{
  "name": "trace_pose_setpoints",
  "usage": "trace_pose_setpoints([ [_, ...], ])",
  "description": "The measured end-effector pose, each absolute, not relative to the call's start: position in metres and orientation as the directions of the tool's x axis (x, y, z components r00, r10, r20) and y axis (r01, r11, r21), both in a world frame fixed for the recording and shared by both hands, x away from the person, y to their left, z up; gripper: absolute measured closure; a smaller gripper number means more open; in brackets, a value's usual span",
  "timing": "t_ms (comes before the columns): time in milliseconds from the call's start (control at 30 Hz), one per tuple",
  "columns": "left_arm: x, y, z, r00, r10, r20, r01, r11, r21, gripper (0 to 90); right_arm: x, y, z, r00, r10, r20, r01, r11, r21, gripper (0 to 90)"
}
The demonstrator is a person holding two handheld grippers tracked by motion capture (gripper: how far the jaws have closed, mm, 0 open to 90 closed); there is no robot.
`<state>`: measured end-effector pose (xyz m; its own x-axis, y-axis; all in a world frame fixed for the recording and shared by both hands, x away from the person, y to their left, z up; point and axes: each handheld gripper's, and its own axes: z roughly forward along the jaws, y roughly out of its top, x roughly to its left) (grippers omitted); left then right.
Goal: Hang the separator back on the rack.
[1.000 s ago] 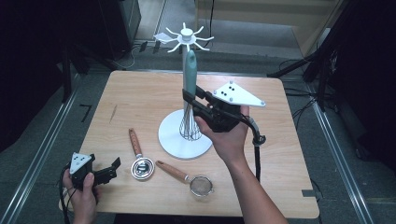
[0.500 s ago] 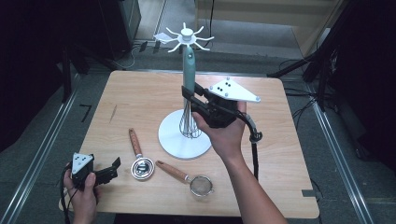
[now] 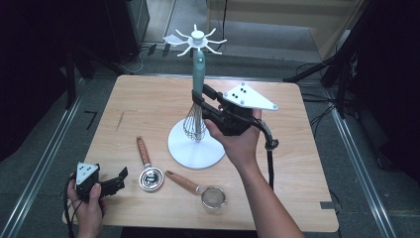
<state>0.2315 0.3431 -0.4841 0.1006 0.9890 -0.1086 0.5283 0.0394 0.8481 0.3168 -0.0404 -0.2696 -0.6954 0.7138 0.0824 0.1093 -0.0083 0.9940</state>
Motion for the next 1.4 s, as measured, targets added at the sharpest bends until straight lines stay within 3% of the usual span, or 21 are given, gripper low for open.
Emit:
trace_pose_setpoints([
  [433, 0.232, 0.343, -0.484, 0.101, 0.989, -0.112, 0.528, 0.042, 0.848, 0.0, 0.316, -0.055, -0.268, -0.704, 0.700, 0.123, 0.106, -0.068, 0.992, 65.4],
  [833, 0.232, 0.344, -0.484, 0.101, 0.989, -0.112, 0.528, 0.042, 0.848, 0.0, 0.326, -0.066, -0.264, -0.676, 0.725, 0.134, 0.081, -0.108, 0.991, 90.0],
  [1400, 0.232, 0.344, -0.484, 0.101, 0.988, -0.115, 0.529, 0.045, 0.847, 0.0, 0.347, -0.072, -0.233, -0.636, 0.765, 0.104, -0.032, -0.160, 0.987, 90.0],
])
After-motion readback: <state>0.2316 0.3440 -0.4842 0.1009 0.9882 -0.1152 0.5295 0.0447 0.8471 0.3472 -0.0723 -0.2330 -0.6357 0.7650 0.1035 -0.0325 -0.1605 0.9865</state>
